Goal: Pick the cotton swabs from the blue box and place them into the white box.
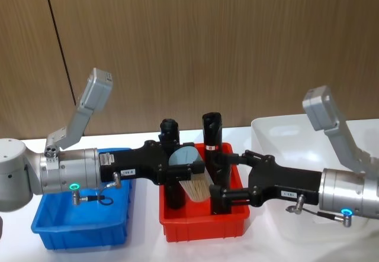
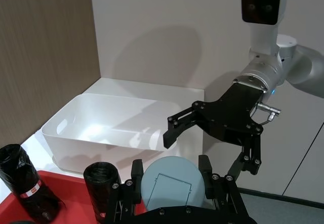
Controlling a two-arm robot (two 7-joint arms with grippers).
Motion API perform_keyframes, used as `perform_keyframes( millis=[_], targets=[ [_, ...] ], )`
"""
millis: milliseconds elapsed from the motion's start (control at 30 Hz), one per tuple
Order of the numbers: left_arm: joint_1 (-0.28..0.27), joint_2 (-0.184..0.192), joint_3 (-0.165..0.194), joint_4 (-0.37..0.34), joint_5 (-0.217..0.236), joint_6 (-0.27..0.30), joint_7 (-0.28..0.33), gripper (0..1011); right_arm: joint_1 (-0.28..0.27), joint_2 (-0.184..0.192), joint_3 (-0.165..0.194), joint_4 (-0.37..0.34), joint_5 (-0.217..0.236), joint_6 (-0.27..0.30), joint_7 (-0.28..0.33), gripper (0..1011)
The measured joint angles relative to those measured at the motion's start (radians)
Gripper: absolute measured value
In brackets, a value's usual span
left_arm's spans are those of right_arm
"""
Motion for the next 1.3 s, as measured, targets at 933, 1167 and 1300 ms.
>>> perform_keyframes(
  millis=[933,1167,1300],
  targets=[
    [0.000,0.000,0.000,0.000,0.000,0.000,0.000,669,0.096,-0.046,-0.056,0.128,-0.027,0.035,0.045,1002],
    [0.000,0.000,0.000,0.000,0.000,0.000,0.000,669,0.102,-0.050,-0.067,0.142,-0.027,0.026,0.046,1002],
    [0.000,0.000,0.000,0.000,0.000,0.000,0.000,669,0.105,-0.051,-0.072,0.148,-0.026,0.020,0.046,1002]
  ],
)
